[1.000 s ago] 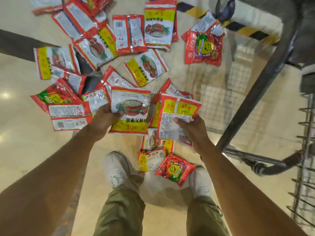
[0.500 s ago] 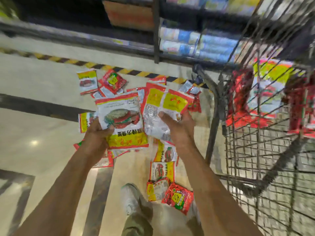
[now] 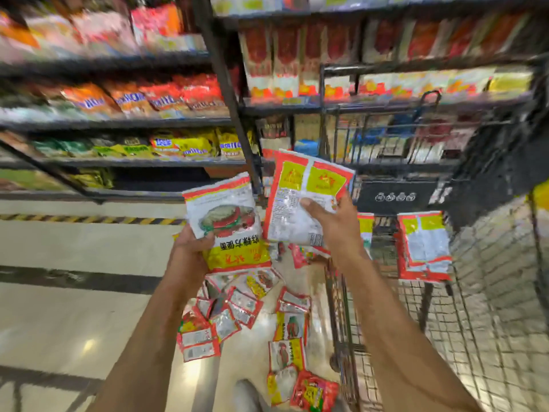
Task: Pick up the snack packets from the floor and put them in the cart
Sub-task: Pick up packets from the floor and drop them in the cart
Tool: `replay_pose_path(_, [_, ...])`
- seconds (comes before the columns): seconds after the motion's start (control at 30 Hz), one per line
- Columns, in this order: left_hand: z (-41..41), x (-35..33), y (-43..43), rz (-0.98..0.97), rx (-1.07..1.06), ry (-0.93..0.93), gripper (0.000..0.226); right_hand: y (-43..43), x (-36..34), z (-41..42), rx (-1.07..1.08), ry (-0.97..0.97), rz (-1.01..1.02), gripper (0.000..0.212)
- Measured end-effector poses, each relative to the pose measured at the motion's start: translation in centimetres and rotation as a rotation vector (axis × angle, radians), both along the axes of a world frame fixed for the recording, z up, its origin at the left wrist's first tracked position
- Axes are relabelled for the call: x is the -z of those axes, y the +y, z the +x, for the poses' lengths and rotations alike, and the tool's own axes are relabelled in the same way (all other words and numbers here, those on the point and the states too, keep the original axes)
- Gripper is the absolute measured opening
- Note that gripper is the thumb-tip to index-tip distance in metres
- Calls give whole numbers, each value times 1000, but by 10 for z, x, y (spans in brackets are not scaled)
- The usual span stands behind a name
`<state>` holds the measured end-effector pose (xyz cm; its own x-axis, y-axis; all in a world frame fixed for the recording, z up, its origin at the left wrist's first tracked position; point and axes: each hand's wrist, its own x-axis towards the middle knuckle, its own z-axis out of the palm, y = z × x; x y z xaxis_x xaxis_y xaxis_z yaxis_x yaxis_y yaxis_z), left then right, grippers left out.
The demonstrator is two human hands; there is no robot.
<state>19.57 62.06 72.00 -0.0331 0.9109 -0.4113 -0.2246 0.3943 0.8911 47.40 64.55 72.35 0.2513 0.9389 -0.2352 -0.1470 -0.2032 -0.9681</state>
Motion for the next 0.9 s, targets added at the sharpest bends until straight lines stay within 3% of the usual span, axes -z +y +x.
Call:
replay_pose_path(0.23, [120,-119,3,55,57,11,56,-33,-133,143,60,-72,22,50])
replay_pose_path(0.37, [190,-141,14,81,70,19,59,-53,-165,238,110,-145,16,63])
replay_pose_path(0.43, [229,-139,15,58,89,19,57,-64,-167,282,142,-171,-1,54])
replay_pose_path(0.53, [278,-119,14,0,89,11,51,-68,-160,333,152,-212,-30,35])
replay_pose_path(0.9, [325,59,57,-170,98,322,44,-20,-12,386,-44,-271,-231,39])
